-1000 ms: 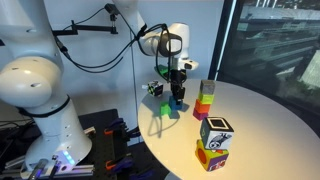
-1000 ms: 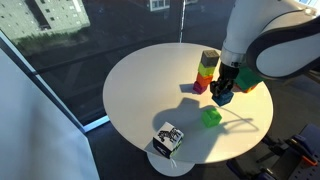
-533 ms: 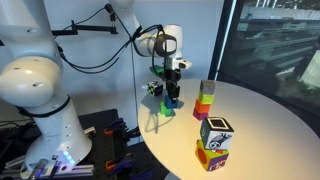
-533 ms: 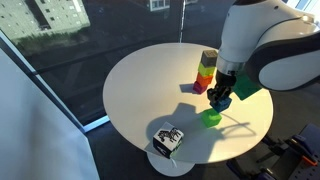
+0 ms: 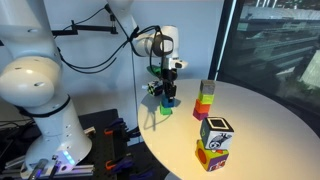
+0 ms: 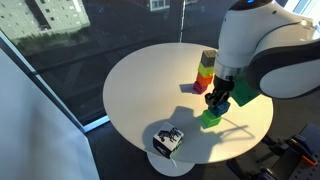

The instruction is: Pick up the blue block and place it on top of the green block

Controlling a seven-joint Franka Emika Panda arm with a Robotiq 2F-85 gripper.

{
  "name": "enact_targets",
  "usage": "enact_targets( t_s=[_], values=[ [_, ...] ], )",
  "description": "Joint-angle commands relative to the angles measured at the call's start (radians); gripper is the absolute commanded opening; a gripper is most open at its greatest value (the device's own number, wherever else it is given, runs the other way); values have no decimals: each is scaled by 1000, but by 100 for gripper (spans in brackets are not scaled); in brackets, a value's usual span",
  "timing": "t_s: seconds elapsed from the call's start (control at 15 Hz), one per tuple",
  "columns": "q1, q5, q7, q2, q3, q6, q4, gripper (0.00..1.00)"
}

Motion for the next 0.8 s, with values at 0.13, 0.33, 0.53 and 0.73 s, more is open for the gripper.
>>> enact_targets(
  t_s=[0.13, 0.33, 0.53, 0.73],
  values=[
    [8, -2, 39, -23, 13, 2, -15, 31],
    [8, 6, 44, -18, 16, 0, -12, 31],
    [8, 16, 41, -15, 17, 2, -11, 31],
    [6, 20, 38, -11, 17, 4, -11, 31]
  ],
)
